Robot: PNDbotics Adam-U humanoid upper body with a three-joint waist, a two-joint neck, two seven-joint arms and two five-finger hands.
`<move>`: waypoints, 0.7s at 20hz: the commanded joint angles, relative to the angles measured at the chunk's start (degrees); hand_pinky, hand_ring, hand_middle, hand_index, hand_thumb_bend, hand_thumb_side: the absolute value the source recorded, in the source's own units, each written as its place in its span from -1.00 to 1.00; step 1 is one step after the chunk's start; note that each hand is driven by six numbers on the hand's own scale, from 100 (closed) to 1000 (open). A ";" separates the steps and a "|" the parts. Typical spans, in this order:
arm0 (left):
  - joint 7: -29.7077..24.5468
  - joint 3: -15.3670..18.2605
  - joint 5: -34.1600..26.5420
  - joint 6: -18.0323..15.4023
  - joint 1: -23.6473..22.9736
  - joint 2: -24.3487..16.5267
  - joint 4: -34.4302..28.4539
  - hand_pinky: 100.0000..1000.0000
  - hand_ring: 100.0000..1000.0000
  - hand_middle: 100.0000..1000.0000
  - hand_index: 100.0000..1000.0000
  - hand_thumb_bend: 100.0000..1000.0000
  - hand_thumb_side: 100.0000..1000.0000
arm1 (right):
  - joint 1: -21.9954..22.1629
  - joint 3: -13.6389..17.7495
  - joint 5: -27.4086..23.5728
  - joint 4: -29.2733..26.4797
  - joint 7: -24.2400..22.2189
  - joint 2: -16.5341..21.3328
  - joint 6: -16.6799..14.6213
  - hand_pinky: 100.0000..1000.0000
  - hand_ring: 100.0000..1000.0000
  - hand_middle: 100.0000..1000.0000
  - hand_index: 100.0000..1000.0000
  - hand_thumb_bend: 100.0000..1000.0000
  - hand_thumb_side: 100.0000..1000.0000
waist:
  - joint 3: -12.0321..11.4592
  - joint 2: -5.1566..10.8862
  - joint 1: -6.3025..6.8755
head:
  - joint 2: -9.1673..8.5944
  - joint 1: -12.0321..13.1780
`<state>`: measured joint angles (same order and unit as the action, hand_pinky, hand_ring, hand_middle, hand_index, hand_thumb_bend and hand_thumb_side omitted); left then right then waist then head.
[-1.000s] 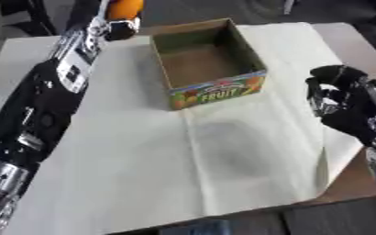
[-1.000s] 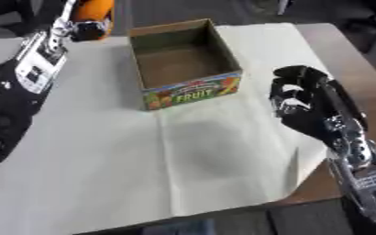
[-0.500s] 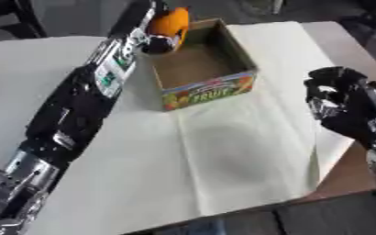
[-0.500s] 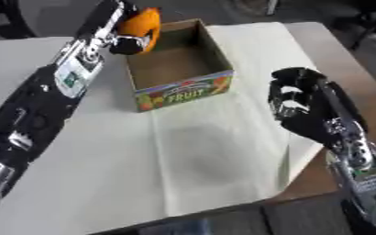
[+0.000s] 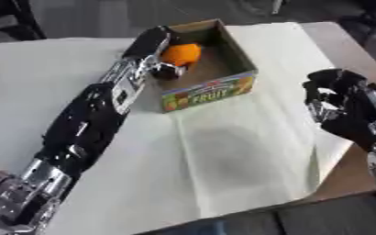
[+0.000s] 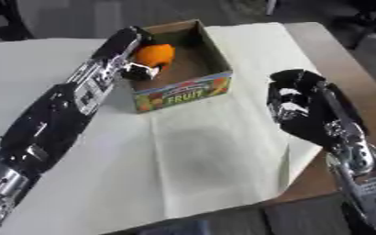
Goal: Pick up objects on the table and place them in the box.
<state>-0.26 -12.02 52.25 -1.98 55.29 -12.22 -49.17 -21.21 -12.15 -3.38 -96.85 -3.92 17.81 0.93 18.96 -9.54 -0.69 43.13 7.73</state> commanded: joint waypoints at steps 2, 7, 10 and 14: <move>0.69 -0.14 3.14 -2.01 1.01 -0.04 -0.97 0.41 0.58 0.37 0.58 -0.03 -0.94 | -0.99 0.05 -0.22 -0.80 -0.24 0.34 -0.14 0.14 0.47 -0.03 0.34 -1.00 -1.00 | 0.26 0.84 -0.11 | -0.79 0.18; 1.81 -0.45 5.86 -3.62 0.82 0.14 -1.66 0.62 0.80 0.68 0.76 0.58 -0.26 | -1.01 0.03 -0.27 -0.77 -0.31 0.28 -0.13 0.14 0.46 -0.03 0.34 -1.00 -1.00 | 0.37 0.95 -0.09 | -0.89 0.29; 2.30 -0.21 4.91 -4.41 0.66 0.09 -2.44 0.61 0.79 0.65 0.74 0.56 -0.20 | -0.99 0.05 -0.25 -0.73 -0.33 0.29 -0.13 0.14 0.46 -0.03 0.34 -1.00 -1.00 | 0.18 1.01 -0.09 | -0.97 0.17; 3.54 0.01 -2.06 -3.59 0.36 -1.08 -6.65 0.55 0.72 0.49 0.65 0.17 -0.37 | -0.87 0.20 -0.20 -0.68 -0.25 0.40 -0.15 0.14 0.46 -0.03 0.34 -1.00 -1.00 | -0.38 1.10 -0.09 | -1.07 -0.27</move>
<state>2.73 -12.12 52.16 -5.70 54.61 -12.15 -53.51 -21.23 -12.40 -3.40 -96.85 -4.12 17.41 0.92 18.52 -9.52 -0.62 42.65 7.66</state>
